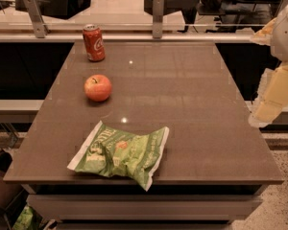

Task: Pick coke can

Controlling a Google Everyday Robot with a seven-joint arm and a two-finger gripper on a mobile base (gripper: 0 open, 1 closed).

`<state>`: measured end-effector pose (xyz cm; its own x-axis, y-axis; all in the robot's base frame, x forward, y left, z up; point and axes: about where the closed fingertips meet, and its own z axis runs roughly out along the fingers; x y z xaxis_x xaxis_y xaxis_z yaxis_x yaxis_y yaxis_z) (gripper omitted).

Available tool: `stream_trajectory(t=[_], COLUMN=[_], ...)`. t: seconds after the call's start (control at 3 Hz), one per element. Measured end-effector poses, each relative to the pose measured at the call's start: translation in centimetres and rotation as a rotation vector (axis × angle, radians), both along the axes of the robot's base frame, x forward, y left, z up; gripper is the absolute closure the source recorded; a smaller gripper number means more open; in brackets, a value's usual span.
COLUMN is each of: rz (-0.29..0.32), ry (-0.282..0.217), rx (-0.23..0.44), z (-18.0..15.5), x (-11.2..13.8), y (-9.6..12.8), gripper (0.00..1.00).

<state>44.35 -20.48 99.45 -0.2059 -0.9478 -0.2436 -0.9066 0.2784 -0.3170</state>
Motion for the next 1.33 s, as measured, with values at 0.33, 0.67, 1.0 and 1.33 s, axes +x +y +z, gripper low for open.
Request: stream_trajectory(t=[0.33,0.67,1.0,1.33], rz=[-0.025,-0.077,-0.12,-0.117], ry=[-0.041,-0.101,-0.164,-0.235], rx=[0.054,0.171,0.307,0.444], z=[-0.1,-0.8,-1.5,-1.4], x=[0.9,2.0,3.3,5.8], y=[1.2,3.3,5.4,7.9], gripper=[0.0,0.0,0.0,0.0])
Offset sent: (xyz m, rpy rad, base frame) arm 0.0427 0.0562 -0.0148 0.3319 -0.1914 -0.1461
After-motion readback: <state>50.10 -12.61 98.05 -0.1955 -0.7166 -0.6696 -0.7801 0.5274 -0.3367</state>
